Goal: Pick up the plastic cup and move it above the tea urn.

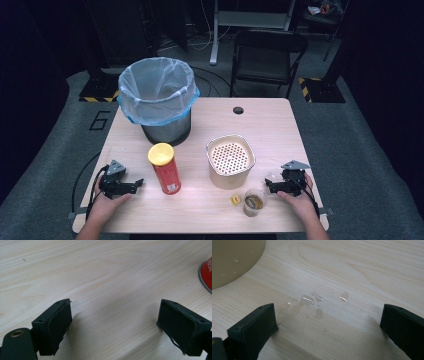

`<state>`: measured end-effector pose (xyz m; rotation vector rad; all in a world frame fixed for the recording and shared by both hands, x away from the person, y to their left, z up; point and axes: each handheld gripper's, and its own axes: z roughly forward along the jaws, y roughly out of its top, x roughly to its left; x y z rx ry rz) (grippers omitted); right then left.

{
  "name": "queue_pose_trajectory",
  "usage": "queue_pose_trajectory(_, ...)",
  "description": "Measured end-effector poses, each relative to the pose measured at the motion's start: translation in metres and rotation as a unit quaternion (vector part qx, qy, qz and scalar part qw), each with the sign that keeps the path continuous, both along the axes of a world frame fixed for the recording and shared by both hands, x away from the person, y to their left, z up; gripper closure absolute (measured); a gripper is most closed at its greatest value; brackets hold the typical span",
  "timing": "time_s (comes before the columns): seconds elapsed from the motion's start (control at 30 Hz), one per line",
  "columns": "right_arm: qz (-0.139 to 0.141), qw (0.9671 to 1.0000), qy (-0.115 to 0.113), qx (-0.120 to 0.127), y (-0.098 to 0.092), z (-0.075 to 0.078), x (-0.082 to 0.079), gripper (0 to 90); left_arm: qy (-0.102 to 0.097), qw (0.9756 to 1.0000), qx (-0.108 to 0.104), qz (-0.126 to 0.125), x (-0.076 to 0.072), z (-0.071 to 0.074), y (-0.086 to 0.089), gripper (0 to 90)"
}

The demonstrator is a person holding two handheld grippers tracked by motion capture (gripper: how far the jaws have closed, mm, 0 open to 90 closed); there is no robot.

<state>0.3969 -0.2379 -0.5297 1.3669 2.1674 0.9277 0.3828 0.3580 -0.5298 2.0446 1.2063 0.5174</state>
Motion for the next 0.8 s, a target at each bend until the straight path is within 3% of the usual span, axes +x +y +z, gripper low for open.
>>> queue_pose_trajectory(0.4,-0.006,1.0,-0.003,0.002,-0.003,0.001,-0.004,5.2,-0.001,0.9999,-0.003,0.014,-0.001,0.0,-0.001,13.8)
queue_pose_trajectory(0.53,-0.022,0.9996,-0.015,0.008,-0.006,0.002,-0.007,14.7,-0.003,0.9998,-0.003,0.019,-0.001,0.0,-0.002,13.8)
queue_pose_trajectory(0.7,-0.03,0.9995,-0.005,0.004,-0.006,0.006,-0.007,27.4,-0.008,0.9996,-0.002,0.026,-0.001,-0.001,-0.003,13.7)
queue_pose_trajectory(0.8,-0.036,0.9991,-0.017,0.013,-0.005,0.026,-0.011,43.3,-0.008,0.9996,-0.002,0.027,-0.001,-0.001,-0.003,13.7)
